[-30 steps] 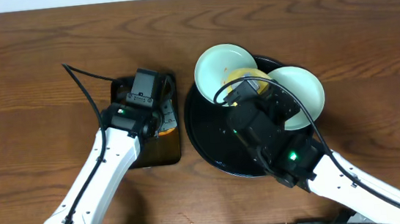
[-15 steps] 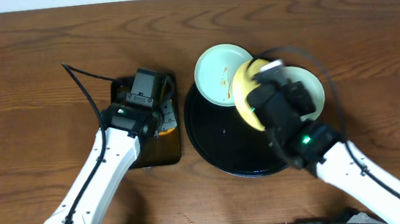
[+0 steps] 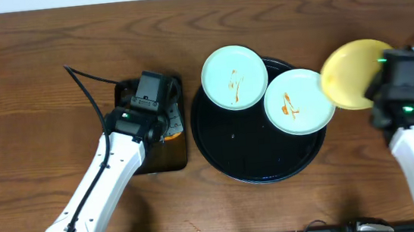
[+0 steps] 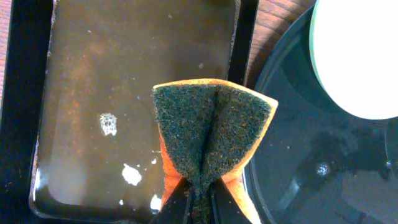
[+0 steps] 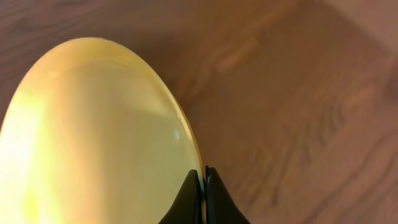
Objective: Clean dirty plates on tray and stack at the side
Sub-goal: 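Lift the yellow plate with right gripper and place it right of tray, then move right gripper to grip the rim of a pale blue plate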
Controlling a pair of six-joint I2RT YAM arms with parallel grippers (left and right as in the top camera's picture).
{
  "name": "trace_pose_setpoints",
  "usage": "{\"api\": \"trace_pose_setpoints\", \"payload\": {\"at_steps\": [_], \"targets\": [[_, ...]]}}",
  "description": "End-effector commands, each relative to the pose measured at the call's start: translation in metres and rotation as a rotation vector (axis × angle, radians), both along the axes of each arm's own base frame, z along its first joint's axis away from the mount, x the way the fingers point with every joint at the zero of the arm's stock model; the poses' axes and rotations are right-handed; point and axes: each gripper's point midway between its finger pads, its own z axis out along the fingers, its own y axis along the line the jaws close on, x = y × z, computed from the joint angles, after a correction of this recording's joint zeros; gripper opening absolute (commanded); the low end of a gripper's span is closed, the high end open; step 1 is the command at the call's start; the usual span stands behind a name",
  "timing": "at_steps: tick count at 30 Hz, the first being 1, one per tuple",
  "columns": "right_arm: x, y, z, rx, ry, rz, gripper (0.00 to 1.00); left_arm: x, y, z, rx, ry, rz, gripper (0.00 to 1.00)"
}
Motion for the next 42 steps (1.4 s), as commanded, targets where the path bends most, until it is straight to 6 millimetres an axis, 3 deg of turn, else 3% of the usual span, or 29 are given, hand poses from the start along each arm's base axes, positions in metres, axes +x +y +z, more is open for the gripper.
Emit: {"api": "trace_pose_setpoints", "payload": {"at_steps": [1, 3, 7, 11, 14, 20, 22, 26, 31, 36, 37, 41, 42], "targets": [[-0.006, -0.023, 0.002, 0.172, -0.091, -0.091, 0.01, -0.001, 0.004, -0.003, 0.021, 0.004, -0.007, 0.08], [-0.02, -0.044, -0.009, 0.184, -0.056, -0.163, 0.01, -0.001, 0.004, -0.003, 0.021, 0.004, -0.007, 0.08], [-0.032, -0.058, -0.03, 0.206, 0.005, -0.223, 0.01, -0.001, 0.004, -0.003, 0.021, 0.004, -0.007, 0.08], [-0.03, -0.06, -0.052, 0.217, 0.07, -0.206, 0.01, -0.001, 0.004, -0.003, 0.021, 0.004, -0.007, 0.08], [-0.022, -0.052, -0.063, 0.243, 0.101, -0.124, 0.08, -0.001, 0.004, -0.003, 0.021, 0.004, -0.007, 0.08], [0.002, -0.024, -0.062, 0.312, 0.072, 0.094, 0.34, -0.001, 0.004, -0.003, 0.021, 0.004, -0.007, 0.08], [0.015, 0.0, -0.058, 0.363, 0.041, 0.239, 0.44, -0.001, 0.004, -0.003, 0.021, 0.004, -0.007, 0.08], [0.023, 0.045, -0.058, 0.456, 0.039, 0.414, 0.51, -0.001, 0.004, -0.003, 0.021, 0.004, -0.007, 0.08], [0.017, 0.092, -0.077, 0.482, 0.158, 0.548, 0.51, -0.001, 0.004, -0.003, 0.021, 0.004, -0.007, 0.08], [0.013, 0.104, -0.102, 0.437, 0.269, 0.56, 0.5, -0.001, 0.004, -0.003, 0.021, 0.004, -0.007, 0.08], [0.013, 0.11, -0.114, 0.445, 0.304, 0.572, 0.49, -0.001, 0.004, -0.003, 0.021, 0.004, -0.007, 0.08], [0.011, 0.121, -0.129, 0.474, 0.344, 0.586, 0.36, -0.001, 0.004, -0.003, 0.021, 0.004, -0.007, 0.08], [0.01, 0.123, -0.131, 0.477, 0.354, 0.591, 0.25, -0.001, 0.004, -0.003, 0.021, 0.004, -0.007, 0.08]]}}
